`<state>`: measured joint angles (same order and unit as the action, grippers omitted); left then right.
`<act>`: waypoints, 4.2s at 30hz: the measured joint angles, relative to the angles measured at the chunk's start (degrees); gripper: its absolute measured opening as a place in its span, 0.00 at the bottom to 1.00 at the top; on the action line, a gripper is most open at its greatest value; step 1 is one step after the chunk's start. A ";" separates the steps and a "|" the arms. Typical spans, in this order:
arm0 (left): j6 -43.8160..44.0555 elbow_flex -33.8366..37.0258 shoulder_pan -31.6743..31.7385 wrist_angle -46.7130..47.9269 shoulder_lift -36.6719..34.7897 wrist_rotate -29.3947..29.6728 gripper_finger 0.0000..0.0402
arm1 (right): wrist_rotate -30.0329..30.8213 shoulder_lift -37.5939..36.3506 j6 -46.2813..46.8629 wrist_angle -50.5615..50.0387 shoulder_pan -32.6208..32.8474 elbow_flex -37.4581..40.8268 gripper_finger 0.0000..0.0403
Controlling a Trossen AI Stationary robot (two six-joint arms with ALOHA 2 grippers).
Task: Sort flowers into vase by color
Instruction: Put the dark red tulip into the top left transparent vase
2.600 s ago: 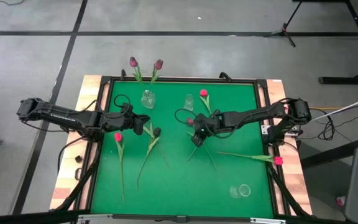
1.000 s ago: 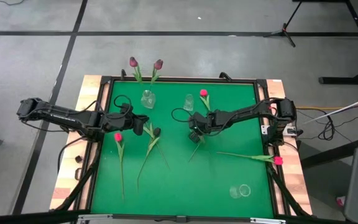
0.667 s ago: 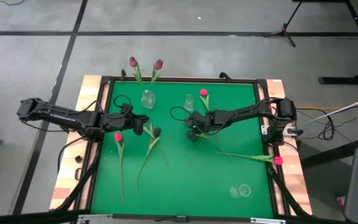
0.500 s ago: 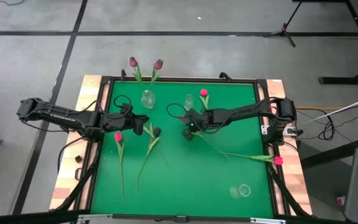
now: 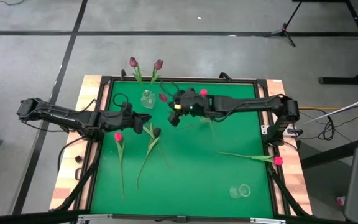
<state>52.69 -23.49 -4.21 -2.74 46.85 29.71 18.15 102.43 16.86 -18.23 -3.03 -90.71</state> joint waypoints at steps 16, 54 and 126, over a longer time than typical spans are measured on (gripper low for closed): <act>-20.27 0.00 1.14 -27.40 0.00 -2.83 0.23 | -7.18 0.23 -3.82 21.68 -2.43 -8.27 0.02; -29.30 0.00 7.78 -31.92 2.74 -19.96 0.21 | -15.43 5.53 2.41 38.12 -3.00 -8.24 0.03; -59.64 -0.02 8.61 -27.45 -1.68 23.96 0.00 | -20.08 -1.82 -5.20 19.30 -9.33 -8.22 0.31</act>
<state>-6.94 -23.51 4.40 -30.20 45.17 53.67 -1.93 100.62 11.66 1.07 -12.36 -98.94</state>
